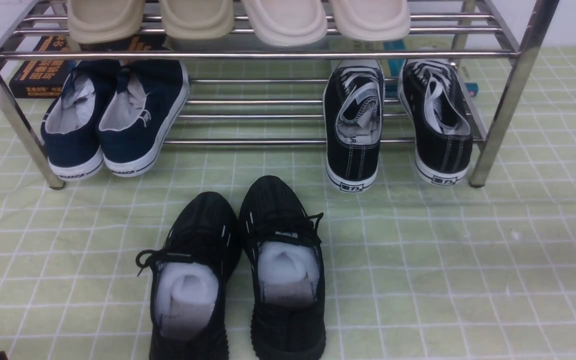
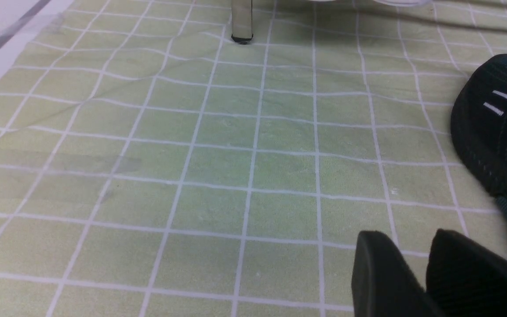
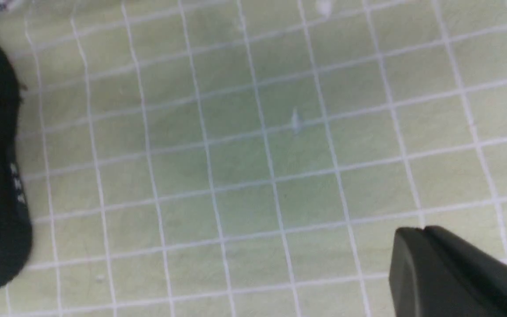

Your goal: Take the shoes off the shelf with your hand from the green coffee tablecloth.

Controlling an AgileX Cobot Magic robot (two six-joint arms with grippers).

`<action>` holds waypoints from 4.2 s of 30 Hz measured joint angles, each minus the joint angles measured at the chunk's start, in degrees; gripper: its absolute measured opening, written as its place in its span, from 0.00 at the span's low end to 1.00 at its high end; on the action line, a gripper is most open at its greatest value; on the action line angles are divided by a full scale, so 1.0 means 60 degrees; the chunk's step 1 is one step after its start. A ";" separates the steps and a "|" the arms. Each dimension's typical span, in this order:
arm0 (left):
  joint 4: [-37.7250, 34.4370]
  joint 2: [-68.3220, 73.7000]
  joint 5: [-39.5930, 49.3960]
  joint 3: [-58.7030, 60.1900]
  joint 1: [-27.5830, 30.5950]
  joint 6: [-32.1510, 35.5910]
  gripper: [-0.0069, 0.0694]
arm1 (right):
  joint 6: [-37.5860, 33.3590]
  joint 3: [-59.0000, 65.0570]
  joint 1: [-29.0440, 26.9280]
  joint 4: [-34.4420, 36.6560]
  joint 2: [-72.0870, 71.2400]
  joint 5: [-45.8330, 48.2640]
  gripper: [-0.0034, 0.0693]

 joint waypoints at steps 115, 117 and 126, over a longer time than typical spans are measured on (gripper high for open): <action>0.0019 0.0000 -0.0030 0.0002 0.0000 0.0000 0.41 | 0.4468 -0.7387 0.7723 -0.4852 0.6536 0.2468 0.67; 0.0019 0.0000 -0.0030 0.0002 0.0000 0.0000 0.41 | 0.3970 -0.7867 0.7711 -0.5141 0.6434 0.2644 0.61; 0.0019 0.0000 -0.0030 0.0002 0.0000 0.0000 0.41 | 0.3440 -0.8139 0.6427 -0.5309 0.6801 0.2532 0.04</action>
